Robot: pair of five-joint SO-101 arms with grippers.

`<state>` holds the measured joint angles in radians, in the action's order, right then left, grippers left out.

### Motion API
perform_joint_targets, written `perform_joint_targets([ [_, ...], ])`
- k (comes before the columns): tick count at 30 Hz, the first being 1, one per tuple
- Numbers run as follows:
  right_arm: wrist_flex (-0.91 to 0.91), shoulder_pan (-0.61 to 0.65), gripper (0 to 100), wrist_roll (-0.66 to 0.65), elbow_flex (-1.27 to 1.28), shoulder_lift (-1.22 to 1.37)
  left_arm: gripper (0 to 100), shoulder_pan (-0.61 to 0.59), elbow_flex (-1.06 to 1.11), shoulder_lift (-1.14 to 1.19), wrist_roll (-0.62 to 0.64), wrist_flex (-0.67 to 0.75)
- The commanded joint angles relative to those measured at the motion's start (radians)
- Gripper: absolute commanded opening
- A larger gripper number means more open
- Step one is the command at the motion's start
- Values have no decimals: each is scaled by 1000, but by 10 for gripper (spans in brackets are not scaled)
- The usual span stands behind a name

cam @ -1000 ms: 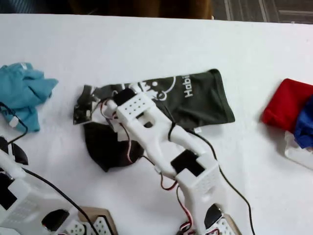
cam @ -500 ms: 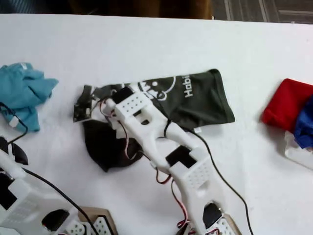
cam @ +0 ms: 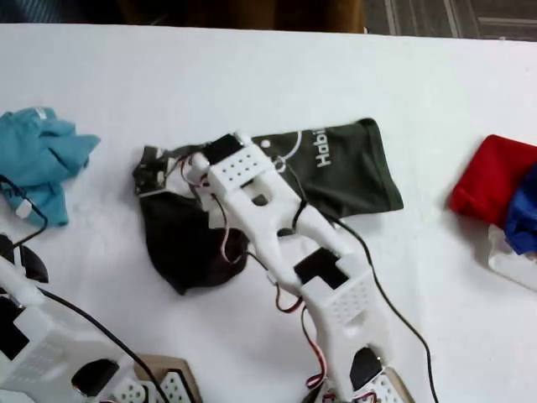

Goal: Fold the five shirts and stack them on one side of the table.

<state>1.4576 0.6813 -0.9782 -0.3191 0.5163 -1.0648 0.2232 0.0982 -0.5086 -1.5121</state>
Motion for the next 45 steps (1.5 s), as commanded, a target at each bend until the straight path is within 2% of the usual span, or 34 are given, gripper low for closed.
perform_joint_targets([
  [1,7,-8,18,-8,-35,-42,195,-5,1,-48,-9,3],
  [12,217,41,18,-3,-40,-42,195,-5,1,-48,-9,3],
  [20,248,99,18,35,-35,-35,195,-5,1,-48,-9,-2],
  [41,259,96,19,40,-54,91,195,-5,1,-48,-9,-2],
  [43,265,99,54,40,-77,91,195,-5,1,-48,-9,-2],
  [45,274,99,134,40,-100,91,195,-5,1,-48,-9,-2],
])
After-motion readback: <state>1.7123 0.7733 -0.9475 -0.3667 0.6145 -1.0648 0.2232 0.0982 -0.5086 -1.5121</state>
